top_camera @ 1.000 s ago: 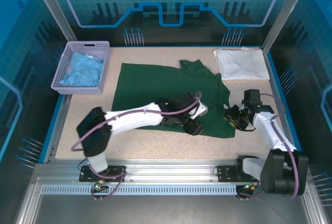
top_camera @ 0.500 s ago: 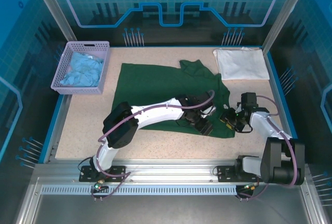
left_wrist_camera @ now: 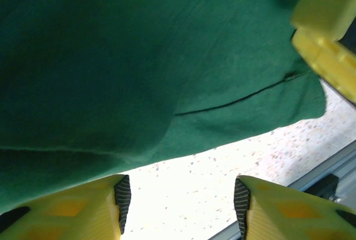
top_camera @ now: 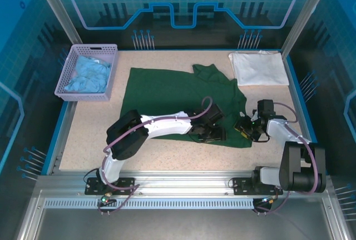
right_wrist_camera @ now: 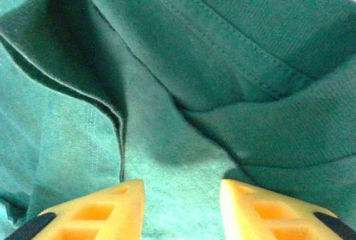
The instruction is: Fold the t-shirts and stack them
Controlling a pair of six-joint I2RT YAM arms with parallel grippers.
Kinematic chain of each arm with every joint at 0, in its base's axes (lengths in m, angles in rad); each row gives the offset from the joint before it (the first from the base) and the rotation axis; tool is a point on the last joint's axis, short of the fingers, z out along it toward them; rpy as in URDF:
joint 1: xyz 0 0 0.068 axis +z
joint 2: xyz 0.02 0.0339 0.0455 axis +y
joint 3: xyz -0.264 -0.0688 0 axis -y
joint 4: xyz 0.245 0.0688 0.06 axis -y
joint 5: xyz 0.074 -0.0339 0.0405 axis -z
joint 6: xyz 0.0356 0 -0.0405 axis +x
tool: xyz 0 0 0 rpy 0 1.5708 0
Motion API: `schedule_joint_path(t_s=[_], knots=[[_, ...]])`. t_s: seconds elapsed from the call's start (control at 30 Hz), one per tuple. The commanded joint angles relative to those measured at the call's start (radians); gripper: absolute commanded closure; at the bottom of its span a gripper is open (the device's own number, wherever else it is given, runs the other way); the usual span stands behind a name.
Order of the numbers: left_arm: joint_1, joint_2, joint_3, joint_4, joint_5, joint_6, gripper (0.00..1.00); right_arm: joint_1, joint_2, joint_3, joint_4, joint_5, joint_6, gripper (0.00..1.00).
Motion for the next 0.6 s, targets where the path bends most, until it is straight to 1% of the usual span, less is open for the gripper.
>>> schedule_joint_path(t_s=[0.0, 0.07, 0.23, 0.33, 0.43, 0.57], knots=[[0.007, 0.016, 0.037, 0.021, -0.024, -0.077, 0.47, 0.001, -0.001, -0.016, 0.007, -0.018, -0.016, 0.59], [0.011, 0.021, 0.029, 0.022, -0.020, -0.090, 0.48, 0.001, -0.002, -0.015, 0.009, -0.017, -0.016, 0.59], [0.011, -0.009, -0.012, 0.015, -0.064, -0.121, 0.45, 0.002, 0.003, -0.015, 0.012, -0.017, -0.018, 0.60], [0.010, -0.006, -0.023, 0.014, -0.068, -0.165, 0.46, 0.004, 0.010, -0.013, 0.014, -0.019, -0.018, 0.60], [0.010, 0.005, -0.035, 0.016, -0.070, -0.209, 0.50, 0.005, 0.011, -0.012, 0.014, -0.016, -0.018, 0.60], [0.005, 0.009, -0.040, 0.026, -0.085, -0.227, 0.51, 0.008, 0.010, -0.013, 0.013, -0.013, -0.018, 0.60]])
